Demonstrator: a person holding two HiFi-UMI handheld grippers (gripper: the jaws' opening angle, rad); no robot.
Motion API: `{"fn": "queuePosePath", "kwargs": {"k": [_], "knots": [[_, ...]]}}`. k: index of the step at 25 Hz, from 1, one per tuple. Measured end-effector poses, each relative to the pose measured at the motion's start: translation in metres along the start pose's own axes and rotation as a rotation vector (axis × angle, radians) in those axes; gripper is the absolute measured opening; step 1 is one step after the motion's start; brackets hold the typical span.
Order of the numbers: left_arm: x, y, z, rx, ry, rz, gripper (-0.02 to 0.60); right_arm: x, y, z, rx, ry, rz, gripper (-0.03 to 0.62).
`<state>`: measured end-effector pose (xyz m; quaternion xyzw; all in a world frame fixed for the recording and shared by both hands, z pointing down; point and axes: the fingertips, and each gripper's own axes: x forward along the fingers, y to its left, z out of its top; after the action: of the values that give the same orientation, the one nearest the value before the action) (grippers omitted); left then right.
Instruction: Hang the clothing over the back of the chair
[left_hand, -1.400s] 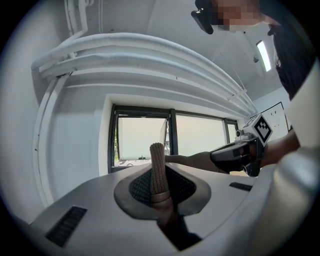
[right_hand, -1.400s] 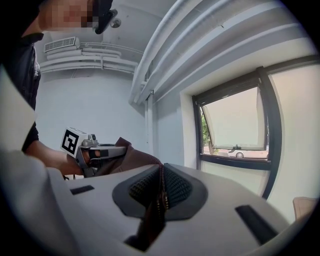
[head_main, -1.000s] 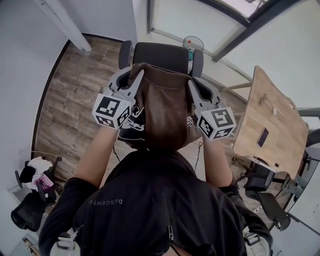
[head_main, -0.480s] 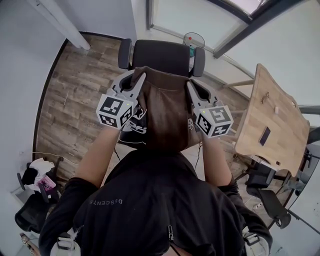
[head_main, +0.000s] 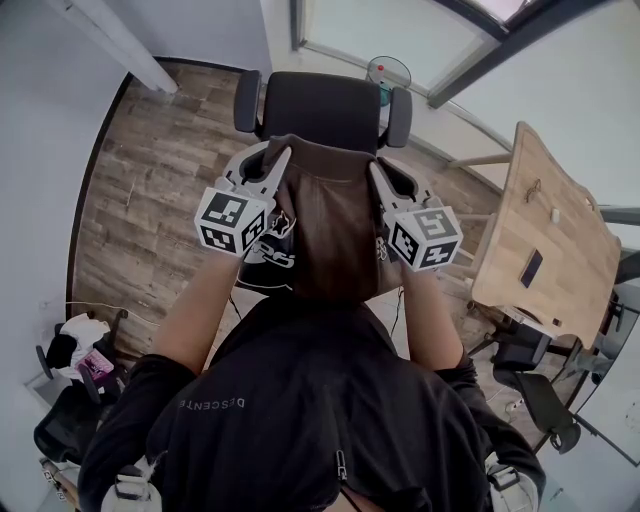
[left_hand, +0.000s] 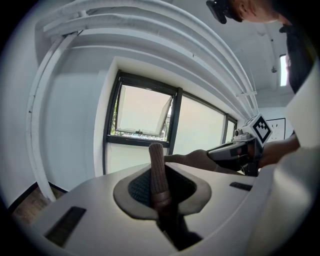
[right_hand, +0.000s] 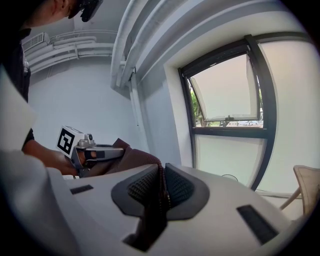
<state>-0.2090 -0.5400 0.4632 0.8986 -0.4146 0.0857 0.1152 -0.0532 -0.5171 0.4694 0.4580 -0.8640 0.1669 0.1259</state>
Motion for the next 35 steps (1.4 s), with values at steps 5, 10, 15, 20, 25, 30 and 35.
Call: {"fn": "queuePosePath", "kwargs": {"k": [5,10,15,20,25,30,35], "knots": [[0.001,0.003,-0.010,-0.017,0.023,0.000,0.058,0.008,-0.001,-0.011,0.025,0.041,0.002,0.066],[0.002,0.005,-0.016,-0.025,0.040,-0.004,0.063,0.011,-0.002,-0.016,0.035,0.060,-0.008,0.072],[0.005,0.006,-0.023,-0.045,0.062,-0.015,0.080,0.011,-0.006,-0.023,0.048,0.078,-0.034,0.110],[0.006,0.007,-0.032,-0.068,0.095,-0.028,0.151,0.011,-0.009,-0.029,0.075,0.092,-0.061,0.190],[0.005,0.011,-0.031,-0.075,0.092,-0.009,0.232,0.006,-0.009,-0.029,0.086,0.096,-0.070,0.229],[0.004,0.009,-0.028,-0.066,0.088,-0.018,0.236,0.002,-0.006,-0.027,0.085,0.088,-0.079,0.232],[0.002,0.004,-0.025,-0.062,0.083,-0.037,0.235,-0.003,-0.001,-0.026,0.083,0.086,-0.084,0.232]]}}
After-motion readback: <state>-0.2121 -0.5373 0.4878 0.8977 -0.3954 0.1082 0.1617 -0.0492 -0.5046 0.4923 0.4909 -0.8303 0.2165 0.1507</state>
